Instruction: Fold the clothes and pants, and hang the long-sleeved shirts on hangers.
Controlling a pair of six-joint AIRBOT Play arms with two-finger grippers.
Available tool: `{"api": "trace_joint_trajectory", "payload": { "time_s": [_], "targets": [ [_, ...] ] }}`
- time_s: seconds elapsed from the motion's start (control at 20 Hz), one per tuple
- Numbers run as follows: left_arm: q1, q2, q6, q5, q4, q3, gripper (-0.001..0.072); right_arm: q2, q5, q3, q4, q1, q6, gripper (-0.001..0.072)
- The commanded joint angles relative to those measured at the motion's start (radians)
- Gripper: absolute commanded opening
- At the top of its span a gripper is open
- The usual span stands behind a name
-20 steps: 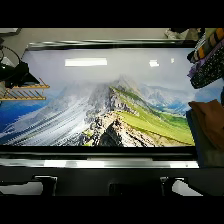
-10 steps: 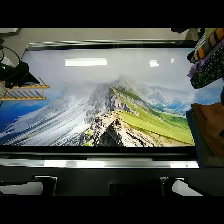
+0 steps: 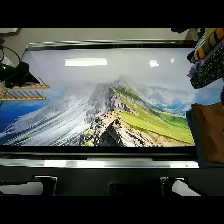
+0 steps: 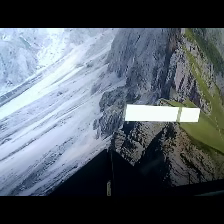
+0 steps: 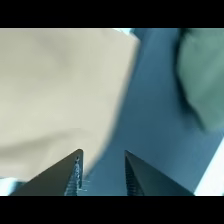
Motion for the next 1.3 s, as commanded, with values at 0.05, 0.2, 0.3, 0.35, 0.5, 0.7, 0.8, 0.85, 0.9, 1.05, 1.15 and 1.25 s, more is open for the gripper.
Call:
{"api": "trace_joint_trajectory", "payload": {
  "time_s": [0.05,0.2,0.3,0.35,0.5,0.7,0.8,0.85,0.9,1.05,1.15,1.25],
  "targets": [
    [-0.018,-0.017,0.033,-0.001,0.01,0.0,0.0013,0.041,-0.217,0.171,0.51,0.025,-0.24,0.0181],
    [-0.085,-0.019,0.042,-0.001,0.166,0.0,0.0013,0.049,-0.248,0.239,0.697,0.171,-0.363,0.0122],
    [-0.15,-0.015,0.066,0.0,0.266,0.0,0.0013,0.049,-0.196,0.241,0.719,0.302,-0.378,0.0108],
    [-0.182,-0.015,0.089,0.0,0.285,0.0,0.0013,0.049,-0.172,0.241,0.718,0.372,-0.383,0.0078],
    [-0.255,-0.015,0.109,0.003,0.293,0.0,0.0013,0.049,-0.12,0.241,0.696,0.55,-0.399,0.0028],
    [-0.279,-0.015,0.123,0.003,0.293,0.0,0.0013,0.049,-0.094,0.241,0.658,0.677,-0.399,0.0028],
    [-0.272,-0.015,0.123,0.002,0.292,0.0,0.0014,0.049,-0.093,0.241,0.662,0.687,-0.399,0.0028],
    [-0.271,-0.015,0.122,0.0,0.293,0.0,0.0014,0.049,-0.093,0.241,0.66,0.687,-0.399,0.0028],
    [-0.272,-0.016,0.123,-0.001,0.293,0.0,0.0014,0.049,-0.092,0.241,0.65,0.687,-0.399,0.0027],
    [-0.272,-0.027,0.123,0.001,0.292,0.0,0.0015,0.049,-0.046,0.241,0.645,0.687,-0.399,0.0027],
    [-0.272,-0.038,0.123,0.001,0.292,0.0,0.0015,0.049,-0.052,0.241,0.644,0.687,-0.399,0.0027],
    [-0.272,-0.051,0.123,0.001,0.292,0.0,0.0015,0.049,-0.053,0.241,0.644,0.687,-0.399,0.0027]
  ]
}}
